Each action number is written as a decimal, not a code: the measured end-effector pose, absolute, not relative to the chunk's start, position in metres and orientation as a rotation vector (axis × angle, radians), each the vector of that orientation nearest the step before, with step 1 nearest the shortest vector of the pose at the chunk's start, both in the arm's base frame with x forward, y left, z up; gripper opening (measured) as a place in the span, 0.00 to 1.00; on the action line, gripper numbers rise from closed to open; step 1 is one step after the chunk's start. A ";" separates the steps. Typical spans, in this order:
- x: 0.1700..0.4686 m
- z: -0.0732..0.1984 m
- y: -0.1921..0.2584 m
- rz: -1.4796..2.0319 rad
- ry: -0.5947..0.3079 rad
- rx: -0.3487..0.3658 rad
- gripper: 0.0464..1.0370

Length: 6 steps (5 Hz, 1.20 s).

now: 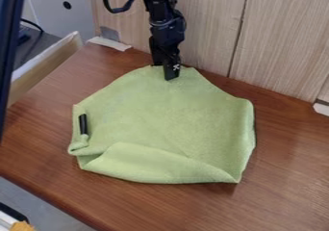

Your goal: Fold the cloth from bottom left to top right

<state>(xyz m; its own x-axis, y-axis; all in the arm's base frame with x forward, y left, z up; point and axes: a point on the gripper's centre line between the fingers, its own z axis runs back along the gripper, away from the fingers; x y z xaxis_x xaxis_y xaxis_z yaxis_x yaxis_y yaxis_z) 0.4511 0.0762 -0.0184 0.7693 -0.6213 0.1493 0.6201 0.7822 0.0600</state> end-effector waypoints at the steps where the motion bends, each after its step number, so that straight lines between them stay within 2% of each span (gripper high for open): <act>1: 0.453 -0.023 0.077 -0.667 -0.152 0.006 0.91; 3: 0.451 -0.025 0.080 -0.651 -0.148 0.026 0.35; 4: 0.448 -0.026 0.077 -0.648 -0.145 0.022 0.15; 5: 0.445 -0.026 0.077 -0.642 -0.146 0.023 0.05; 6: 0.435 -0.022 0.074 -0.639 -0.136 0.012 0.04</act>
